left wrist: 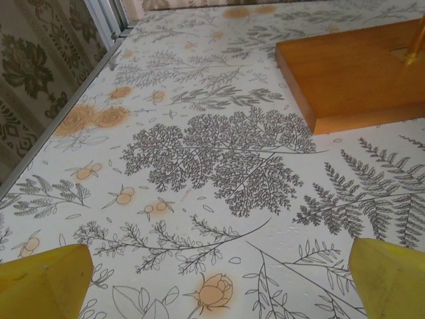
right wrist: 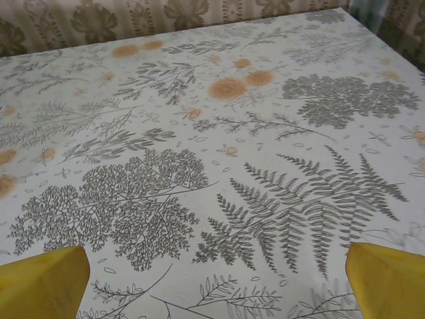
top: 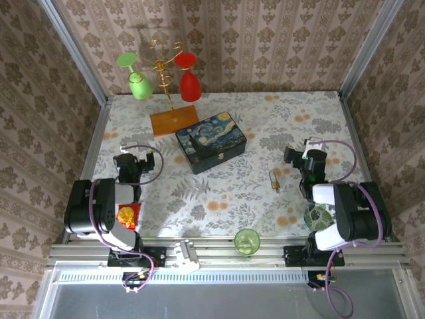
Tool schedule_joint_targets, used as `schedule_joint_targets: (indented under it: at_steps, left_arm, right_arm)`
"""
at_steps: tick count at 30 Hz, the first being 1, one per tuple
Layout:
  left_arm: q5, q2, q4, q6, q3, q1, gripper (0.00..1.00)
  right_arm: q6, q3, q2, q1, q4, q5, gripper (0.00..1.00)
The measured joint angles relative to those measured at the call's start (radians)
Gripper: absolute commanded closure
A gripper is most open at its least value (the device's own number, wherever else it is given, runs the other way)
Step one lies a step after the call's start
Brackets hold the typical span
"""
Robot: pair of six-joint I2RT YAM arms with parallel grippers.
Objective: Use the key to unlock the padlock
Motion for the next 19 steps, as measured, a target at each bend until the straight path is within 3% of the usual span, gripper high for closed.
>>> schedule_joint_targets:
  at_steps: [19]
  left_arm:
    - [0.048,0.004,0.023,0.034,0.006,-0.006,0.0]
  right_arm:
    - [-0.05,0.029,0.025,0.038,0.004,-0.009,0.0]
